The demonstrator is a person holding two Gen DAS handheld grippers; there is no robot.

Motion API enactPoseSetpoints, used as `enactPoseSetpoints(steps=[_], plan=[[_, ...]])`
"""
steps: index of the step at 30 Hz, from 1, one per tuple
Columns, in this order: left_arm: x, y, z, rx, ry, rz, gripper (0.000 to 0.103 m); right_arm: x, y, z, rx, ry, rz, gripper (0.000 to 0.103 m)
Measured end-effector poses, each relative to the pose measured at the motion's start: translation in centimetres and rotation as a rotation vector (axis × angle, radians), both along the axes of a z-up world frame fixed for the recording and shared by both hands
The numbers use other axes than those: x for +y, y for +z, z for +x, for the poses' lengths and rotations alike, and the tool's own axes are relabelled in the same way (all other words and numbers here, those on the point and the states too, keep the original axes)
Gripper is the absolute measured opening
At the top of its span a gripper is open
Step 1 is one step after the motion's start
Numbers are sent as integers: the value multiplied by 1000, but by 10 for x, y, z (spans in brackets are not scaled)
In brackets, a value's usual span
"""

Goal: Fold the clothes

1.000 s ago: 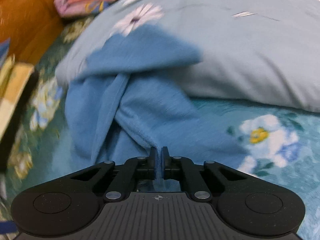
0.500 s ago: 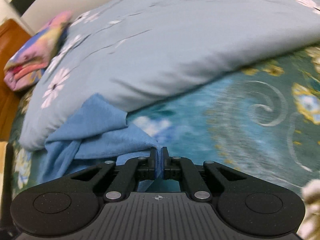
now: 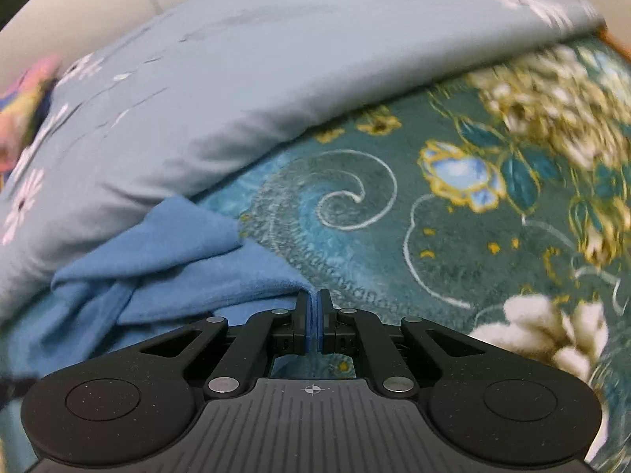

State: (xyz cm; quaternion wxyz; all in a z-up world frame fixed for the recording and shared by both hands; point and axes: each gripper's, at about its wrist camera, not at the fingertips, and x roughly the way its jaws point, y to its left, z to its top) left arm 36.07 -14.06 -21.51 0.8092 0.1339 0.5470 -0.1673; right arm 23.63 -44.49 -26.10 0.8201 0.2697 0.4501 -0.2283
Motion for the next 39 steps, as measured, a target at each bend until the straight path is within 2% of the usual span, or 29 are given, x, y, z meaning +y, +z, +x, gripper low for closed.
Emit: enactPoseSetpoints(steps=[8,11,12,14,16,17,18,20,22,25,29,32,34,37,39], plan=[[-56,-38,1,-88,-285,169,64,5,4,-10,-13,10,4,8],[-64,-48,4,-124,-328,201,61,4,5,-17,-15,-8,10,12],[-64,-49,6,-129,-325,199,57,3,5,-19,-13,-14,16,12],[-63,-48,10,-146,-318,197,30,2,4,-22,-10,-25,29,13],[-61,-47,15,-150,-316,185,9,2,3,-24,-6,-33,42,14],[-58,-45,18,-158,-307,169,4,2,2,-24,-4,-36,44,14],[-56,-41,20,-173,-296,159,3,3,2,-23,-3,-37,44,14],[-43,-28,22,-201,-242,109,3,5,4,-22,-7,-38,43,14],[-21,-9,25,-221,-149,42,3,7,6,-19,-11,-35,43,15],[27,20,25,-236,3,-64,3,10,8,-14,-18,-28,44,16],[99,46,13,-279,184,-136,3,20,11,-8,-18,-10,43,16],[147,58,1,-312,325,-148,3,31,11,-3,-20,6,46,17],[179,57,-9,-307,420,-136,3,39,10,0,-18,20,50,17],[212,46,-24,-265,519,-109,3,53,10,7,-14,58,52,18],[236,32,-34,-208,608,-126,3,64,9,14,-12,95,52,18]])
